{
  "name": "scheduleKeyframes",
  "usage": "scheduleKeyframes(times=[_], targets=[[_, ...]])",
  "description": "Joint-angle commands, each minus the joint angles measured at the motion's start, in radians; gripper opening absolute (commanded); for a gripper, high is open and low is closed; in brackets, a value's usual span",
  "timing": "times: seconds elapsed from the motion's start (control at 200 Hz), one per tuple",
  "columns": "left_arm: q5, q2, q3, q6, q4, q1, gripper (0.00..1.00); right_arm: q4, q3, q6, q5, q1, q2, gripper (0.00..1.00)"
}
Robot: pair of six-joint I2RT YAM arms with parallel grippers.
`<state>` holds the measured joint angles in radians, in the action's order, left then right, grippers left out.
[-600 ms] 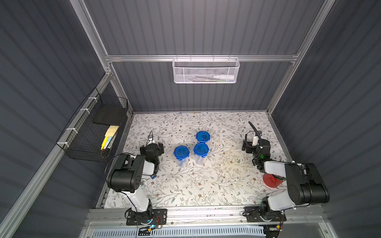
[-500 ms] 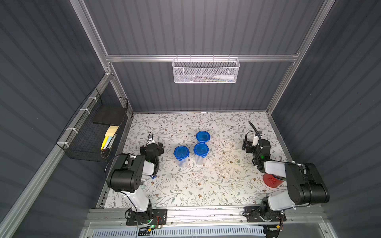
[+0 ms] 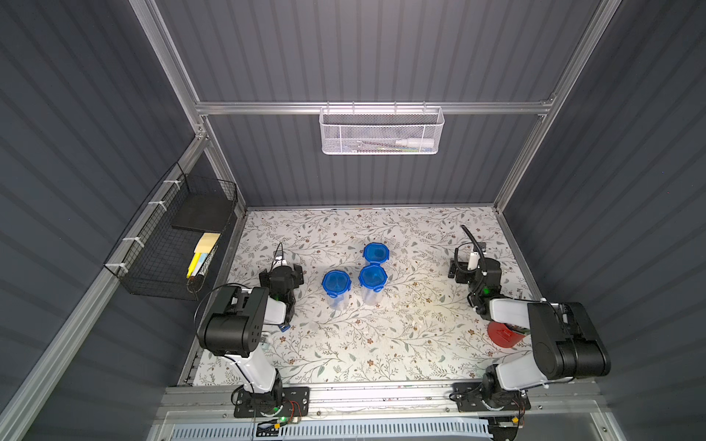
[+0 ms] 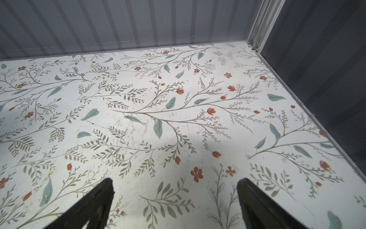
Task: Take out toiletry kits
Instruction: Move the container to the center of the board.
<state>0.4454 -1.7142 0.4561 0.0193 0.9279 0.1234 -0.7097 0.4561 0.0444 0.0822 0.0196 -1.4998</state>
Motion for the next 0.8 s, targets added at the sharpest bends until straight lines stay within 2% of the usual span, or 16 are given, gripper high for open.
scheduleKeyframes(times=[0.0, 0.37, 0.405, 0.445, 0.55, 0.63, 0.73, 0.795], targets=[[-0.006, 0.004, 0.0, 0.014, -0.004, -0.005, 1.0, -0.017, -0.009, 0.002, 0.005, -0.001, -0.01, 0.99], [-0.001, 0.023, -0.004, -0.003, 0.016, -0.004, 1.0, -0.061, -0.007, -0.006, -0.008, -0.001, 0.004, 0.99], [-0.018, 0.068, 0.01, -0.001, -0.066, -0.003, 1.0, -0.069, 0.001, -0.049, -0.037, 0.002, 0.024, 0.99], [0.003, 0.122, 0.033, 0.008, -0.158, 0.001, 1.0, 0.003, 0.031, -0.053, -0.011, 0.008, 0.059, 0.99], [0.124, 0.247, 0.089, 0.078, -0.335, 0.001, 1.0, 0.371, 0.168, 0.073, 0.105, 0.02, 0.172, 0.99], [0.228, 0.292, 0.188, 0.171, -0.526, 0.003, 1.0, 0.586, 0.252, 0.084, 0.162, 0.042, 0.231, 0.99], [0.39, 0.266, 0.372, 0.338, -0.857, 0.013, 1.0, 0.692, 0.273, 0.116, 0.272, 0.105, 0.329, 0.99], [0.49, 0.23, 0.535, 0.546, -1.149, 0.013, 1.0, 0.732, 0.263, 0.128, 0.318, 0.162, 0.411, 0.99]])
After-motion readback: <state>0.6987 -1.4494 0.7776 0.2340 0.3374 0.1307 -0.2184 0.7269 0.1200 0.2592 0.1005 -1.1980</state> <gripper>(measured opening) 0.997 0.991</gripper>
